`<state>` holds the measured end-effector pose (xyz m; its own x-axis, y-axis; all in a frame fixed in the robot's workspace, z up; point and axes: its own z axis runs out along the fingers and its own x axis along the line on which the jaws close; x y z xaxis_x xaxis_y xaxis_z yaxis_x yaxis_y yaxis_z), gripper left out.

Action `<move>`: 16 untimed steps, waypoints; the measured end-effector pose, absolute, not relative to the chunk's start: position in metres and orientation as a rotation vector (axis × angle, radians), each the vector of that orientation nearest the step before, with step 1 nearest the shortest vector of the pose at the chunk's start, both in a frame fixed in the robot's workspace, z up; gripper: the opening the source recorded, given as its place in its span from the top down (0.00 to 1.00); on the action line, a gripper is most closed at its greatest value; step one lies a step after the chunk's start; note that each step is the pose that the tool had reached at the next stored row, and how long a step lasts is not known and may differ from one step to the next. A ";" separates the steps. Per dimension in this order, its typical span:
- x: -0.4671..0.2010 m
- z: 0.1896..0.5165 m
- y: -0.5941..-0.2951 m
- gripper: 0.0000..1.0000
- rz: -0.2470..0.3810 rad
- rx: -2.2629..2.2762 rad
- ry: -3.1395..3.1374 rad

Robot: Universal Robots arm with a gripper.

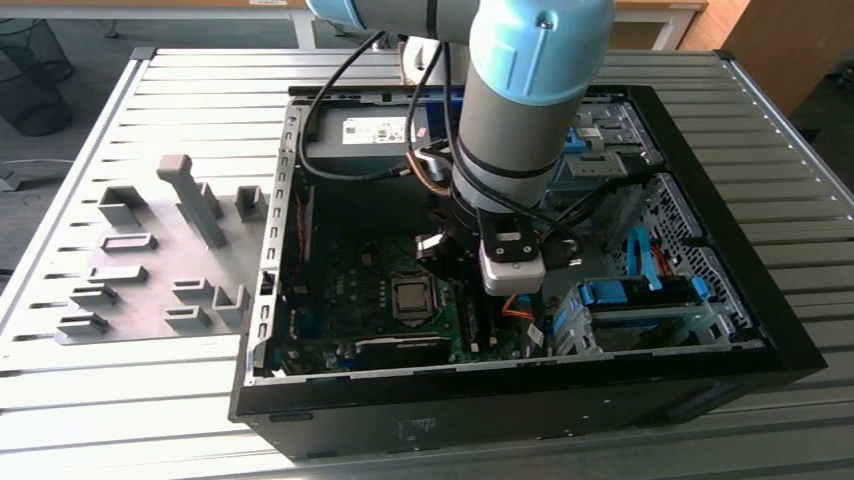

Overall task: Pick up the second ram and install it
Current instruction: 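Insert the second ram into the second slot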

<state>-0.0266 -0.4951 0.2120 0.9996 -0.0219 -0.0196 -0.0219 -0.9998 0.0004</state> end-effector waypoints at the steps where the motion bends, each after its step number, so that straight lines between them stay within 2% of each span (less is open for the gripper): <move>1: -0.027 0.212 -0.495 0.86 -0.031 3.141 -0.034; 16: -0.027 0.208 -0.495 0.86 -0.031 3.141 -0.034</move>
